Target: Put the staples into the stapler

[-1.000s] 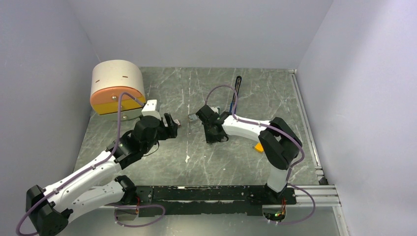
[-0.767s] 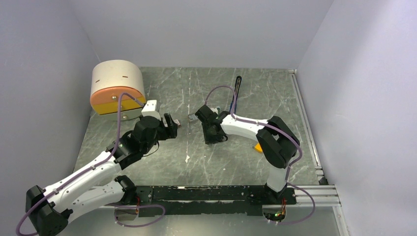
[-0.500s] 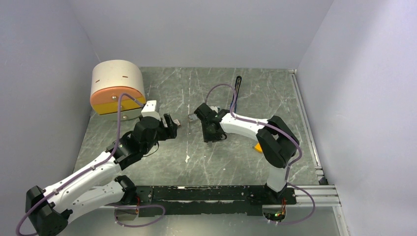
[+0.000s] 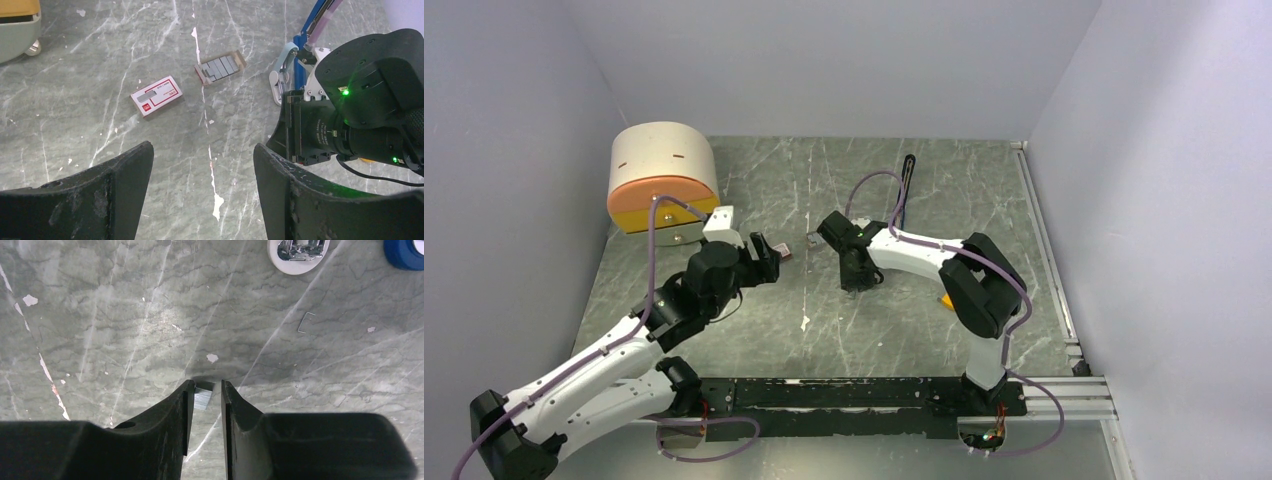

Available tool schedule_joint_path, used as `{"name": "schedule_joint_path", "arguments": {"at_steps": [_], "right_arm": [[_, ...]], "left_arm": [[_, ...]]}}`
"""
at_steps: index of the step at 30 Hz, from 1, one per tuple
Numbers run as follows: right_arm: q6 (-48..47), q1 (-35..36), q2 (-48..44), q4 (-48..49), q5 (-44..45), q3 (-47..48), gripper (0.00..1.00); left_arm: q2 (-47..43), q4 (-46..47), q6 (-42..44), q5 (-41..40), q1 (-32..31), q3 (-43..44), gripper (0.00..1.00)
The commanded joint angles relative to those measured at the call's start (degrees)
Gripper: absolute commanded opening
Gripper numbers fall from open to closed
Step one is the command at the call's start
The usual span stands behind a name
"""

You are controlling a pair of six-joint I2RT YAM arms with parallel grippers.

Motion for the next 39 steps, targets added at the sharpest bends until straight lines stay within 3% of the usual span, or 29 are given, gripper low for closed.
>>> {"name": "schedule_joint_path", "arguments": {"at_steps": [1,12,18,26,39], "right_arm": [[1.37,0.24,1.57,-0.17,-0.17,0.85,0.30],[2.48,0.28,1.61,1.74,-1.89,-0.41,0.27],[-2.02,0.25,1.69,3.34,-3.35,-0.21,0.22],[-3.89,0.26,1.81,-0.51,-0.84,0.82,0.38],[0.67,1.51,2.91,-0.48,-0.35,0.78,0.33]], "left_arm": [[0.12,0.61,-0.29,-1.12,-0.16,-0.39,0.78],[0.30,0.38,-0.25,-1.14,-0.16,-0.27,0.78],[0.97,0.27,-0.16,-0.87,-0.16,-0.03,0.78],[1.41,0.42,-0.14,-0.77,-0.14,-0.08,0.78],[2.16,-0.17,-0.23,-1.47,-0.16,0.28,0.78]]}}
